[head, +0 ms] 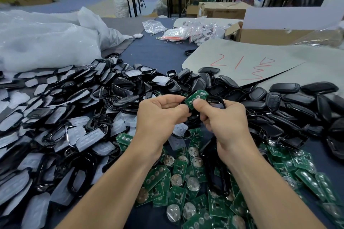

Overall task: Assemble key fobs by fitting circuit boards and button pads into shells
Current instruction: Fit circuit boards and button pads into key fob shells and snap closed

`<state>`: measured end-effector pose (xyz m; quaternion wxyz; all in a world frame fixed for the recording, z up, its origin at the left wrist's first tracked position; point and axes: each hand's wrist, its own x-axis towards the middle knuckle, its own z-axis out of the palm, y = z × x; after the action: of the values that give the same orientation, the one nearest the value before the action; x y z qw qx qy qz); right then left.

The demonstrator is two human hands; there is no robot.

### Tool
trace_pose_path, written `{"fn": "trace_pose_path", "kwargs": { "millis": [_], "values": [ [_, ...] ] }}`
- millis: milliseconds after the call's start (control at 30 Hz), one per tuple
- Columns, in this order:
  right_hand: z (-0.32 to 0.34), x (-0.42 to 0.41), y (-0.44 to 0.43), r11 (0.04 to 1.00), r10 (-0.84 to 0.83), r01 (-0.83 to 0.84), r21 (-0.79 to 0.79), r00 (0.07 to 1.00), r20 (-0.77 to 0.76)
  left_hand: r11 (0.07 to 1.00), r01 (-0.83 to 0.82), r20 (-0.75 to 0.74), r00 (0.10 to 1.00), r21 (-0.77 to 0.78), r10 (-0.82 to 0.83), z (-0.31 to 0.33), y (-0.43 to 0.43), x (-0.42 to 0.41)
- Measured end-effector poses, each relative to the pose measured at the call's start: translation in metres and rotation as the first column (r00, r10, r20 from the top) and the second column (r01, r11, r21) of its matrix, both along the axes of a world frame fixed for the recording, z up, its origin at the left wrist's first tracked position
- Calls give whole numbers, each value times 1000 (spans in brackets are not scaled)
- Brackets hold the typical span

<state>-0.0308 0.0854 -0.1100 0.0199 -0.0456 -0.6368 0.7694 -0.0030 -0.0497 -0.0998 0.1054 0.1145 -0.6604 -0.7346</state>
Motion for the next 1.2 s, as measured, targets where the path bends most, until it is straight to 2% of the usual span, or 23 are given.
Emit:
{"fn": "trace_pose_path", "kwargs": {
  "millis": [400, 600, 767, 833, 1033, 1100, 1200],
  "values": [
    [-1, 1, 1, 999, 3, -2, 49, 1000, -20, 999, 49, -10, 999, 12, -49, 0, -3, 0],
    [4, 5, -2, 988, 17, -1, 155, 994, -104, 999, 6, -59, 998, -33, -8, 1, -2, 1],
    [4, 8, 0, 948, 5, 58, 313, 980, -197, 999, -28, -84, 996, -40, 25, 2, -1, 3],
    [5, 8, 1, 959, 5, 49, 279, 982, -190, 999, -27, -84, 996, -22, 25, 4, -1, 4],
    [3, 4, 2, 1000, 11, -7, 25, 988, -153, 999, 22, -55, 998, 24, -21, 2, -3, 1],
    [1, 2, 3, 999, 27, -30, -30, 995, -96, 994, 78, -53, 995, -78, -82, -1, -4, 1],
    [4, 0, 4, 996, 87, -87, -12, 996, -5, 916, 115, -69, 986, -384, -153, -1, -6, 1]
  ]
}}
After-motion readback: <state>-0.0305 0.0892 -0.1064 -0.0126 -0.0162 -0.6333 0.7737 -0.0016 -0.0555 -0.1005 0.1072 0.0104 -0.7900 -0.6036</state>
